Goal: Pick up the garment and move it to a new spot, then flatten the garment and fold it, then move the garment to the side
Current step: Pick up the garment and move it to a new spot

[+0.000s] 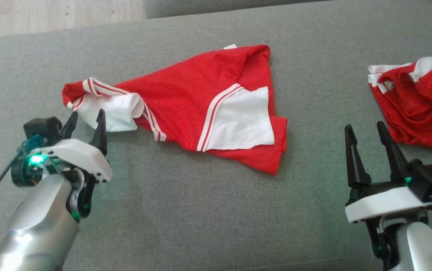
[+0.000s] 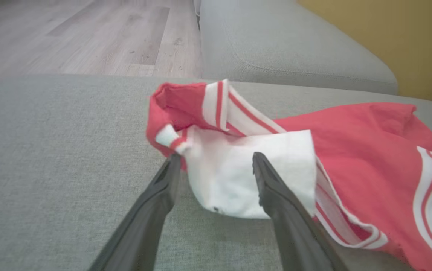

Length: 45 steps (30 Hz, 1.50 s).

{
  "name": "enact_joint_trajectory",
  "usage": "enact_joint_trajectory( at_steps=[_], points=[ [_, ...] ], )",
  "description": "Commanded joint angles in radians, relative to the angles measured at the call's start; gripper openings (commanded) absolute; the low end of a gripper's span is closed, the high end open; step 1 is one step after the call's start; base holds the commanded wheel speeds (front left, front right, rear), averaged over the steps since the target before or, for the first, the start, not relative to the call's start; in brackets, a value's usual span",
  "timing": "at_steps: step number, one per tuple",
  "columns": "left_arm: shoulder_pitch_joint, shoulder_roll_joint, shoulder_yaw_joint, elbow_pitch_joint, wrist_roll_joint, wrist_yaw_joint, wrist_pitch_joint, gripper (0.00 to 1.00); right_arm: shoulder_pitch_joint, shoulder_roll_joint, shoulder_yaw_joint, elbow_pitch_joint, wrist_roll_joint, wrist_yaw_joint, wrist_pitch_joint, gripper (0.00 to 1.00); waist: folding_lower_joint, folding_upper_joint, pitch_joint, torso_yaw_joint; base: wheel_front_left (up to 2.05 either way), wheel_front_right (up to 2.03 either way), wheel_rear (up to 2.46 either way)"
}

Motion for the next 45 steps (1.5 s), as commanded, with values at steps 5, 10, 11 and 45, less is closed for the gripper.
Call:
enact_joint_trajectory(
  at_steps=[5,10,11,45],
  points=[
    [-0.025,0.029,0.015,-0.041,0.029,-0.026,-0.063,1.0,-0.034,-0.005,0.011,-0.014,-0.015,0.007,-0.009,1.0,-0.0001,0.0,-0.059,0.039,0.0,0.0,0.0],
    [0.033,0.034,-0.005,-0.079,0.044,-0.031,-0.107,1.0,-0.021,-0.005,-0.014,-0.002,-0.031,0.007,-0.001,1.0,-0.0001,0.0,-0.131,0.071,0.0,0.0,0.0],
    [0.051,0.032,-0.004,-0.089,0.04,-0.028,-0.115,1.0,-0.016,-0.005,-0.022,-0.001,-0.034,0.007,0.002,1.0,-0.0001,0.0,-0.147,0.078,0.0,0.0,0.0],
    [0.681,0.088,0.089,-0.595,0.114,0.224,-0.224,1.0,0.196,-0.005,0.015,0.066,0.015,0.007,-0.063,1.0,-0.0001,0.0,-0.262,0.157,0.0,0.0,0.0]
  ],
)
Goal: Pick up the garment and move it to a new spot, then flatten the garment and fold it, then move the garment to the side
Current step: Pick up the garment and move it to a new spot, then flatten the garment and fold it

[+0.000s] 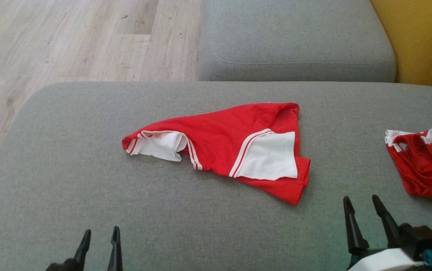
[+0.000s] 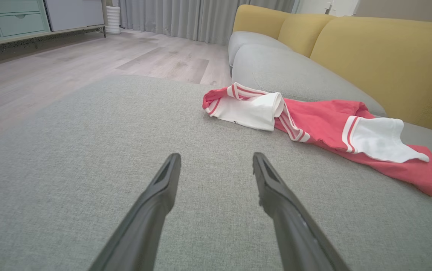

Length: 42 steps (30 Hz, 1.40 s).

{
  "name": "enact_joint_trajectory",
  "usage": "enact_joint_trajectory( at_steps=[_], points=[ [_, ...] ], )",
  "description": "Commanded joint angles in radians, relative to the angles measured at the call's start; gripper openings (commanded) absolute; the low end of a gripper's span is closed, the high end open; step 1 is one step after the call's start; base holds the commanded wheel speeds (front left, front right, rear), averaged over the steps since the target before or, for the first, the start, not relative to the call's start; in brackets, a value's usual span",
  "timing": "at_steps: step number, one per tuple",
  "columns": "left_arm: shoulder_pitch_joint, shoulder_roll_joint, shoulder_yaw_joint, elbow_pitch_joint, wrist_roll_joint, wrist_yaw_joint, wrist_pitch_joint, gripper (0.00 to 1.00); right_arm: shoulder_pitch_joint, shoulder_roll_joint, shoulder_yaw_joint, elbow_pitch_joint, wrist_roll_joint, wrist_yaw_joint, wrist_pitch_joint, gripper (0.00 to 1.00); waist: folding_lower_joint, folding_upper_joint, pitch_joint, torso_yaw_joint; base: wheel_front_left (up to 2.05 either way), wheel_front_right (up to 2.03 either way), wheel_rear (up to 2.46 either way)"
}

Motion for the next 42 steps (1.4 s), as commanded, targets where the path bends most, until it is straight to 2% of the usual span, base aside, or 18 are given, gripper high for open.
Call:
enact_joint_trajectory(
  at_steps=[1,14,42],
  points=[
    [-0.044,0.023,0.044,-0.033,0.01,-0.001,-0.013,1.0,-0.041,-0.008,0.029,-0.025,0.004,0.007,-0.015,1.0,0.0,0.0,0.0,-0.001,0.0,0.0,0.0],
    [-0.064,0.041,0.051,-0.022,0.027,-0.011,-0.013,1.0,-0.061,-0.008,0.037,0.018,-0.002,0.007,-0.032,1.0,0.0,0.0,0.0,-0.001,0.0,0.0,0.0],
    [-0.082,0.05,0.023,-0.021,0.038,-0.004,0.009,1.0,-0.063,-0.008,0.042,0.021,-0.004,0.007,-0.032,1.0,0.0,0.0,0.004,0.004,0.0,0.0,0.0]
  ],
)
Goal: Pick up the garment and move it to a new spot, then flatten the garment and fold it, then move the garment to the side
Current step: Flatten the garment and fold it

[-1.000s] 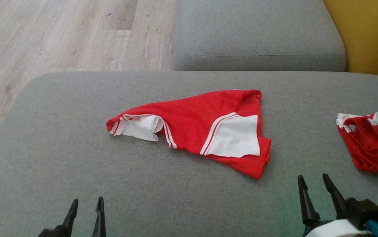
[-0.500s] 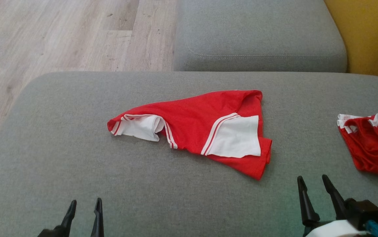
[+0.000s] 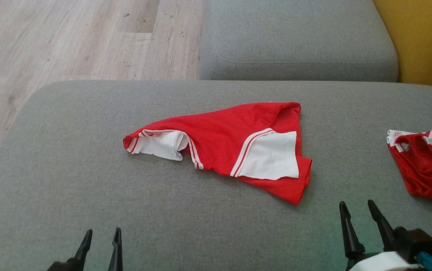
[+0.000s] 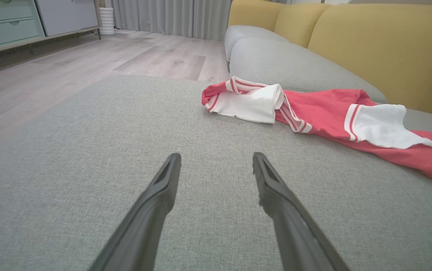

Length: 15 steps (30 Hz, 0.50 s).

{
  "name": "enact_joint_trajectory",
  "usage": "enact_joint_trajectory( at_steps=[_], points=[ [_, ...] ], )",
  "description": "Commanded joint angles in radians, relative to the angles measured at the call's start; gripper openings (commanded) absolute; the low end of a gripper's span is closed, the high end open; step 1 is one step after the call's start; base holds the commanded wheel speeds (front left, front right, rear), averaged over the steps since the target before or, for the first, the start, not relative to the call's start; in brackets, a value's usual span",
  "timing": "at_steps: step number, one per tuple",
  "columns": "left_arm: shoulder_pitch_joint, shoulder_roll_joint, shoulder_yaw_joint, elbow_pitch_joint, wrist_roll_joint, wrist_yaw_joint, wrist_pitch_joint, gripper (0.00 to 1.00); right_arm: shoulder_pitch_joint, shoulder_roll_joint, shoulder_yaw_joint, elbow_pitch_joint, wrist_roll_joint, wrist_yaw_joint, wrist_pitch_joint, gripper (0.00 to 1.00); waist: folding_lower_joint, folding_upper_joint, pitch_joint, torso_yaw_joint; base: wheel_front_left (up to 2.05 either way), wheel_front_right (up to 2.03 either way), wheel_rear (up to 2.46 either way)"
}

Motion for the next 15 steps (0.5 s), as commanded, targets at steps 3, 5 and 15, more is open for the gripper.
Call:
enact_joint_trajectory(
  at_steps=[3,5,15],
  points=[
    [-0.083,0.029,0.041,-0.031,0.015,0.005,0.001,1.0,-0.063,-0.008,0.027,-0.036,-0.006,0.007,-0.014,1.0,0.0,0.0,0.008,-0.001,0.0,0.0,0.0],
    [-0.097,0.035,0.041,-0.034,0.021,0.006,0.008,1.0,-0.069,-0.008,0.029,-0.042,-0.009,0.007,-0.011,1.0,0.0,0.0,0.019,-0.004,0.0,0.0,0.0],
    [-0.333,-0.038,-0.124,-0.023,0.127,-0.102,0.12,1.0,-0.14,-0.008,0.054,-0.106,-0.048,0.007,0.021,1.0,0.0,0.0,0.144,-0.055,0.0,0.0,0.0]
  ],
)
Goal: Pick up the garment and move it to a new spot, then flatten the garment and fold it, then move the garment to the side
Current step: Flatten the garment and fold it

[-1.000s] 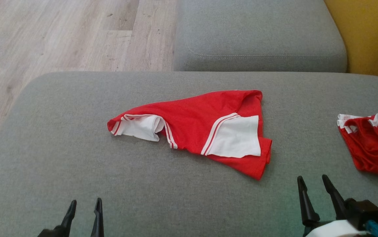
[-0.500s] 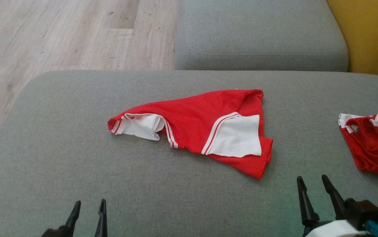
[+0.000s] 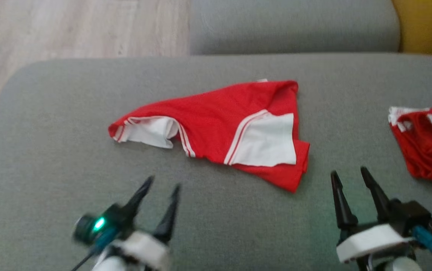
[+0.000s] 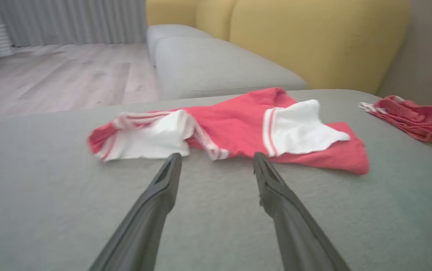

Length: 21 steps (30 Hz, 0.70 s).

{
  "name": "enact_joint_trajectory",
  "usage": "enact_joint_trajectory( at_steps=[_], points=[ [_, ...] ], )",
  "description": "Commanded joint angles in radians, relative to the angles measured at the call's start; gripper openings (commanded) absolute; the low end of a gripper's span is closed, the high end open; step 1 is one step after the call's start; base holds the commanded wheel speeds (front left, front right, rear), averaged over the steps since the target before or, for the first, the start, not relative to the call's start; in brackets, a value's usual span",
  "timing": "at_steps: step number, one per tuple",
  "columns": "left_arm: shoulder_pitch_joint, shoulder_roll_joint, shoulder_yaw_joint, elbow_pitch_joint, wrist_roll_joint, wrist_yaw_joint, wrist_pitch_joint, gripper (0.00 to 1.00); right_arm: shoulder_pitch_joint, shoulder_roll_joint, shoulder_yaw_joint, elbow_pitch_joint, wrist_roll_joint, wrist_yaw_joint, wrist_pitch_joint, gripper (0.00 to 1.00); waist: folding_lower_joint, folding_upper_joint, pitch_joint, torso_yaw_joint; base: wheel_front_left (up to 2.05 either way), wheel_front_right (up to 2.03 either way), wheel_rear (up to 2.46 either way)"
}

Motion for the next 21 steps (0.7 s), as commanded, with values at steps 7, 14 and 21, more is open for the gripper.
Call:
enact_joint_trajectory(
  at_steps=[7,14,21],
  points=[
    [-0.283,-0.114,-0.017,0.179,0.032,-0.067,0.048,1.0,-0.141,-0.007,0.055,-0.073,-0.02,0.007,0.013,1.0,0.0,0.0,0.178,-0.106,0.0,0.0,0.0],
    [-0.363,-0.158,0.06,0.378,-0.039,-0.06,0.039,1.0,-0.172,-0.007,0.038,-0.074,-0.022,0.007,0.002,1.0,0.0,0.0,0.238,-0.159,0.0,0.0,0.0],
    [-0.392,-0.187,0.104,0.442,-0.091,-0.076,0.008,1.0,-0.181,-0.007,0.032,-0.061,-0.015,0.007,-0.01,1.0,0.0,0.0,0.248,-0.174,0.0,0.0,0.0]
  ],
)
